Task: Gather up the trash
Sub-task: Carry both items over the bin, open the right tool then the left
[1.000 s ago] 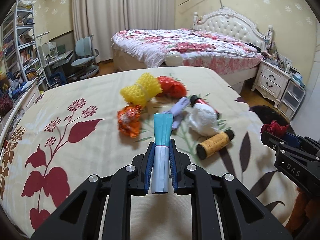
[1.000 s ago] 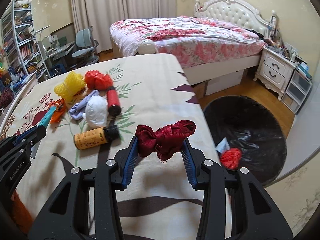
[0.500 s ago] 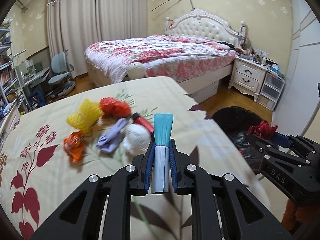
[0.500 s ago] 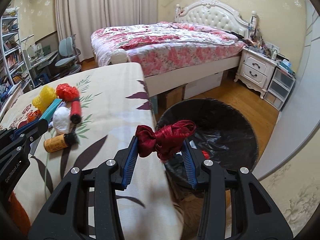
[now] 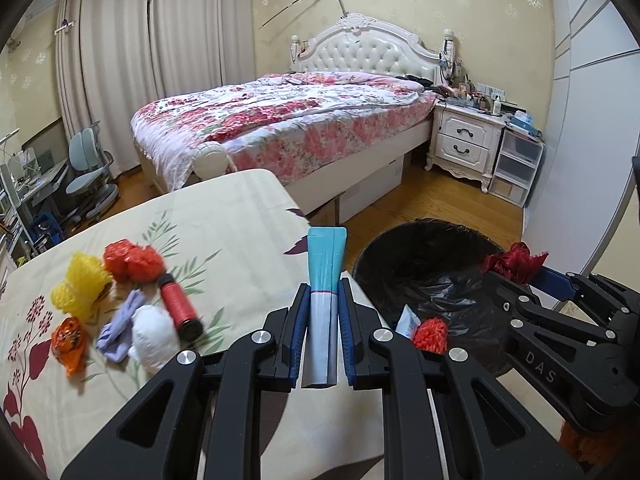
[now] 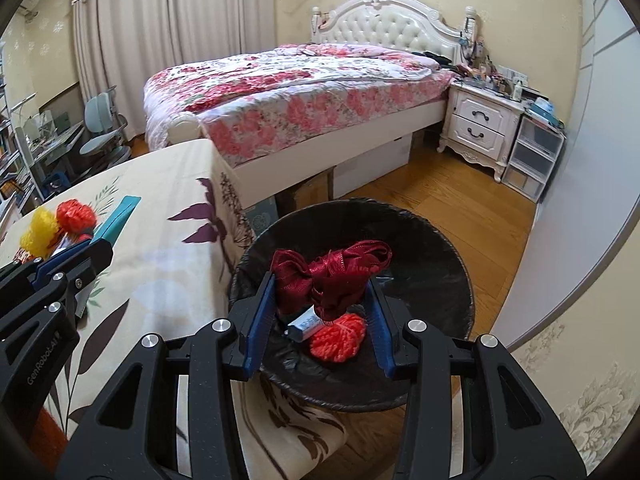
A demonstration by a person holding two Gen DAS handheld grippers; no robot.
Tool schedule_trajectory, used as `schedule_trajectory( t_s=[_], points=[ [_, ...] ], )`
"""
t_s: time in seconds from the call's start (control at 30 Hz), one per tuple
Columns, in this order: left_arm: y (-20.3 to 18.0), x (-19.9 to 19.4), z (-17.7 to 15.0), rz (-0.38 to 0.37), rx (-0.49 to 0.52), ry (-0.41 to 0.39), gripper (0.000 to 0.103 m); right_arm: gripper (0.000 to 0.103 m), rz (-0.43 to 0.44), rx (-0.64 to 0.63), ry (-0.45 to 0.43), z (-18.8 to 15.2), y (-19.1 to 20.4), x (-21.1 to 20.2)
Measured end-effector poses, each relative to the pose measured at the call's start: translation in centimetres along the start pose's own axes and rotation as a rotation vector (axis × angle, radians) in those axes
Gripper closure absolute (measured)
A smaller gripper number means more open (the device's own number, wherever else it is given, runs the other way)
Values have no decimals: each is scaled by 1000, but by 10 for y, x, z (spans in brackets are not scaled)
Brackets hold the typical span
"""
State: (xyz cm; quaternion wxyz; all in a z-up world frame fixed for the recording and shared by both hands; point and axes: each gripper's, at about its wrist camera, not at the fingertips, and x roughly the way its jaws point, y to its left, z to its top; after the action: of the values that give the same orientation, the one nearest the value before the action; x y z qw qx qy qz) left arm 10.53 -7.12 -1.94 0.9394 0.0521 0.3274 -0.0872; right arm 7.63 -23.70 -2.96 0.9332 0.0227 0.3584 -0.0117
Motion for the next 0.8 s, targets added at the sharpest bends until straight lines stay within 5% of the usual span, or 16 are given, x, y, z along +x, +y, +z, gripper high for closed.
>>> schedule_trajectory(
  t_s=[0.8],
  points=[
    [-50,61,23,-10,50,63,86,60,-92,77,14,7,-49,30]
  ],
)
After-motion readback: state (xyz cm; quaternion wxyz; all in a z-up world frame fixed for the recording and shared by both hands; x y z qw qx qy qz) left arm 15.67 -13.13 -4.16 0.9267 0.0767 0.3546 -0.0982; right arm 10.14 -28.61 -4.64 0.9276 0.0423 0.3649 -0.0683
